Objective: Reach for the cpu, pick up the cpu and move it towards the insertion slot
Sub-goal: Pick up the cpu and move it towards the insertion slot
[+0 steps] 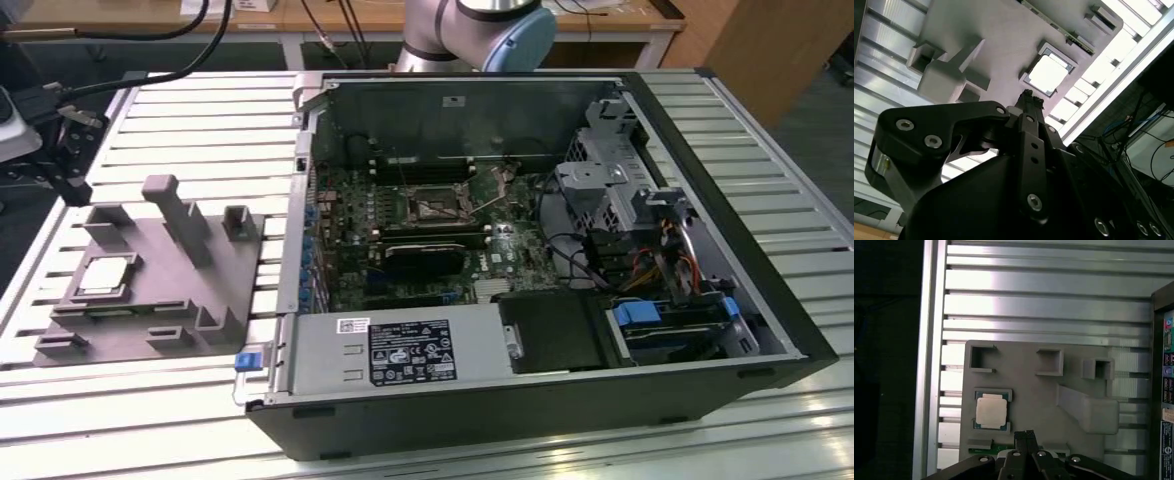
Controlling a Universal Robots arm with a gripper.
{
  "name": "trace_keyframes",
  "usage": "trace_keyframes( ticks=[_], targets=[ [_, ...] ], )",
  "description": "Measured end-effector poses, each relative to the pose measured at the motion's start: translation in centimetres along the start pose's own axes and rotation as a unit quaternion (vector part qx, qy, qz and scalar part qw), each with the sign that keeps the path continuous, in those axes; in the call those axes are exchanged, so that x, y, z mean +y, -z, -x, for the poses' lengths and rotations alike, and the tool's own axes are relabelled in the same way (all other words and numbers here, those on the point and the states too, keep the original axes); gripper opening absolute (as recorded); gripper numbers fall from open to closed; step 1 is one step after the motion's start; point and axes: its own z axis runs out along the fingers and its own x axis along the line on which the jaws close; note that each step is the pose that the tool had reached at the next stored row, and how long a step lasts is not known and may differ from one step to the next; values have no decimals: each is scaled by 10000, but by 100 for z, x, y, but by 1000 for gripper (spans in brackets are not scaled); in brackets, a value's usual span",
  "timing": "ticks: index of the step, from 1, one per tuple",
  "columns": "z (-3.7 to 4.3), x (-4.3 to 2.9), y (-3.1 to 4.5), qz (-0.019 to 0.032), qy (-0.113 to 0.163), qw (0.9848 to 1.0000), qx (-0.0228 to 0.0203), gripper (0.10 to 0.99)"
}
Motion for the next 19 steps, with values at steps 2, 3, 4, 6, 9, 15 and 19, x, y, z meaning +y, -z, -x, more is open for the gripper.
trace_keyframes(
  ticks=[2,3,4,6,9,15,19],
  targets=[
    [-7,-1,-22,0,0,10000,0,106],
    [-10,-1,-32,0,0,10000,0,106],
    [-13,-2,-42,0,0,10000,0,106],
    [-22,-2,-66,0,0,10000,0,106],
    [-34,-3,-103,0,0,10000,0,106],
    [-56,-6,-173,0,0,10000,0,106],
    [-66,-7,-216,0,0,10000,0,106]
  ],
)
